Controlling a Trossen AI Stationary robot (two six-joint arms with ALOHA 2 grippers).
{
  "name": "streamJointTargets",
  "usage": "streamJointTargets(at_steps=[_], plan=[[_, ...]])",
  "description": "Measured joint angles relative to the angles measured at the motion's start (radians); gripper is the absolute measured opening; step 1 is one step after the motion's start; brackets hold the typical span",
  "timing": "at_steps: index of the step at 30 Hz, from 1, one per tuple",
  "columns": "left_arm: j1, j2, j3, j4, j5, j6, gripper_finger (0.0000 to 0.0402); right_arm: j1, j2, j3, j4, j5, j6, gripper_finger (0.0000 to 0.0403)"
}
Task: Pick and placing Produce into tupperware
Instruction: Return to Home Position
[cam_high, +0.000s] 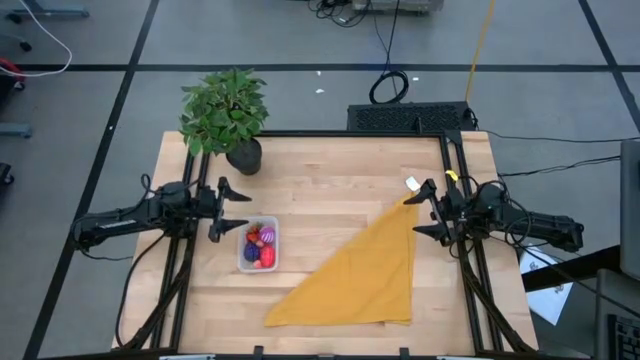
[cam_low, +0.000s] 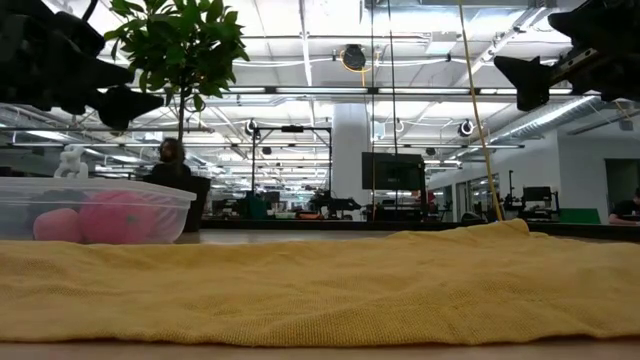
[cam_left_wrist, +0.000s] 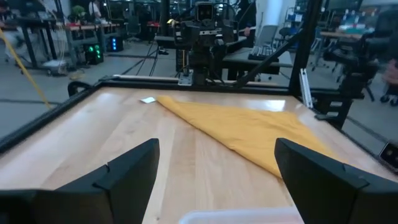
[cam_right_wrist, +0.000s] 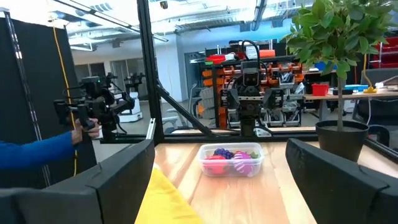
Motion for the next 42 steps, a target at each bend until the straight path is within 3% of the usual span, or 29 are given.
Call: streamJointTargets(at_steps=[7,42], plan=[[0.0,0.0,0.0,0.002,0.0,-0.06,0.0324,0.0,0.0,0.0,0.0,0.0,0.099,0.0354],[0.0,0.0,0.0,0.004,-0.001,-0.061,0.0324,0.0,0.0,0.0,0.0,-0.002,0.102,0.0354]])
